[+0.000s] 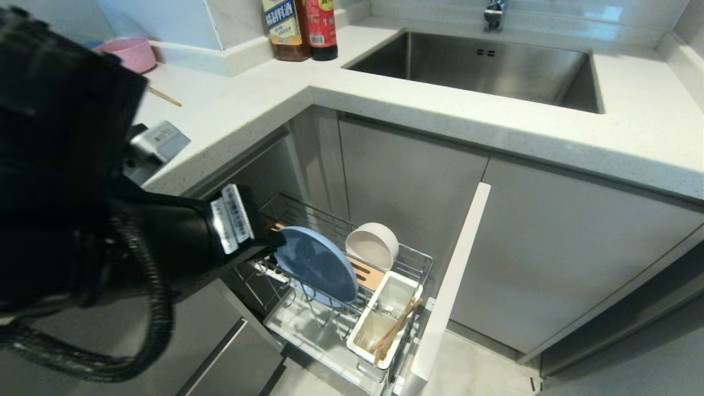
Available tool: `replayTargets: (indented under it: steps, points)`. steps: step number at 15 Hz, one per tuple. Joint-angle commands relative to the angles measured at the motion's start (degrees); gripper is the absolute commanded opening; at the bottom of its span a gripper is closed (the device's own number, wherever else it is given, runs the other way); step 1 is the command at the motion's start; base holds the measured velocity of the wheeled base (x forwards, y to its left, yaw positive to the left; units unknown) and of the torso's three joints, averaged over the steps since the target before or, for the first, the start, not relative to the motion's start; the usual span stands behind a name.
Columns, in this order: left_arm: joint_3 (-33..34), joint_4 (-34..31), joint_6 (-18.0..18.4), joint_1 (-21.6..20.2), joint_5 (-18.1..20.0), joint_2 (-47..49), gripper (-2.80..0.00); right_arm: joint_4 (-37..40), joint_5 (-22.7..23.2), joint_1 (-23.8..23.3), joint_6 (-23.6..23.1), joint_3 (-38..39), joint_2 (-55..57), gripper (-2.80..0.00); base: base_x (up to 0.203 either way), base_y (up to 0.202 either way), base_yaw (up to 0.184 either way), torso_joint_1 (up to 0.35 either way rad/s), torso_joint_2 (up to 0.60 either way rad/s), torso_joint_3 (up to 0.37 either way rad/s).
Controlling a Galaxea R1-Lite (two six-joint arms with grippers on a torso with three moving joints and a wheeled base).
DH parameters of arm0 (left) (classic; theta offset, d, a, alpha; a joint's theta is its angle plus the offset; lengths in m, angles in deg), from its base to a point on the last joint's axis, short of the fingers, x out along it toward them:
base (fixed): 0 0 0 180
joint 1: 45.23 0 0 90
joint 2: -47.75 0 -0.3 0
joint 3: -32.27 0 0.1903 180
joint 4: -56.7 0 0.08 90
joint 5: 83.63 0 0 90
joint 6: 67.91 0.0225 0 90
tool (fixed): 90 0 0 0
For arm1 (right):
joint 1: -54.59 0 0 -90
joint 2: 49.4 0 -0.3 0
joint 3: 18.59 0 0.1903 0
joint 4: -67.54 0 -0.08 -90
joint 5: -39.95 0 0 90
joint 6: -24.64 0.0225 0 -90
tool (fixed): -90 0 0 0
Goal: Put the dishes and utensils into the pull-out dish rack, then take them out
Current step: Take the plate out of the cupboard
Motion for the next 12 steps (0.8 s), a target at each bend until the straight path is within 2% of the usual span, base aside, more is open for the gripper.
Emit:
replayTargets:
  steps: [1,4,9,12]
  points:
    - [-0.47,0.70,-1.25,0.08,-1.20,6.44,0.00,-0.01,0.01,0.00,0.00,0.09,0.02,-2.80,0.000,0.000,0.000,0.000,0.00,0.000]
    - [-2.23,2.65,-4.13,-2.03,-2.56,12.71,0.00,-0.01,0.01,0.00,0.00,0.06,0.02,-2.80,0.000,0.000,0.000,0.000,0.00,0.000]
    - [-3.35,5.46,-7.04,-7.69,-2.69,22.00,0.00,-0.01,0.01,0.00,0.00,0.09,0.02,-2.80,0.000,0.000,0.000,0.000,0.00,0.000]
    - [-6.24,6.47,-7.83,-10.26,-2.70,27.42,0.00,-0.01,0.01,0.00,0.00,0.09,0.02,-2.80,0.000,0.000,0.000,0.000,0.00,0.000]
